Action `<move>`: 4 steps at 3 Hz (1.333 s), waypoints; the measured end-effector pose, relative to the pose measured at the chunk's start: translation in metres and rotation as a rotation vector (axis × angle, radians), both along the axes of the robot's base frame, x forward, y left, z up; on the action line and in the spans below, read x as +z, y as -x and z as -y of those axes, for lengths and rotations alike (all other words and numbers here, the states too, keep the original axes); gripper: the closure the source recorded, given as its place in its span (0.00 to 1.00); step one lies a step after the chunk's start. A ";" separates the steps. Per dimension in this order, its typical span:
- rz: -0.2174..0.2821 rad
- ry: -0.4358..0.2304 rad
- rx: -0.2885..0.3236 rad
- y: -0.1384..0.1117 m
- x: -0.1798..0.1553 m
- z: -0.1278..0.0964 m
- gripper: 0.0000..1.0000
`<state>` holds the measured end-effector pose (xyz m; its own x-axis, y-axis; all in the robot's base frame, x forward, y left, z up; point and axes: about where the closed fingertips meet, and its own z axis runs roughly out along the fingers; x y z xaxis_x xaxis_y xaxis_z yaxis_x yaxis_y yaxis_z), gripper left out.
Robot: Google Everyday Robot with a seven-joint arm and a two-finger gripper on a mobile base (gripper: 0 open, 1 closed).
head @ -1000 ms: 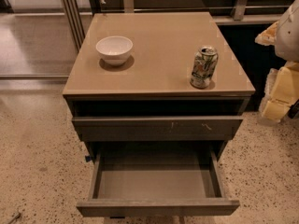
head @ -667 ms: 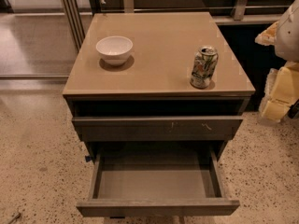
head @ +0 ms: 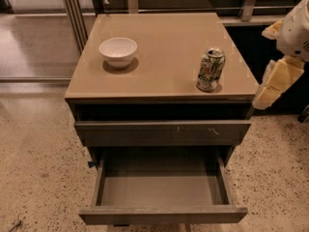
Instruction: Place 7up can into middle drawer
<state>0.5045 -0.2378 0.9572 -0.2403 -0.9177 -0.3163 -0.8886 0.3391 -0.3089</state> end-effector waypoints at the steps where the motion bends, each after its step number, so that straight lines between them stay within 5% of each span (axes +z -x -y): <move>1: 0.051 -0.103 -0.004 -0.048 -0.012 0.009 0.00; 3: 0.094 -0.364 0.003 -0.110 -0.027 -0.003 0.00; 4: 0.078 -0.441 0.024 -0.122 -0.039 -0.021 0.00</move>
Offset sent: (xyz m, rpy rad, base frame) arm 0.1312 -0.0101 -0.0266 0.4149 -0.1227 -0.0106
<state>0.6266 -0.2167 0.9185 -0.1805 -0.6960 -0.6949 -0.8775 0.4332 -0.2059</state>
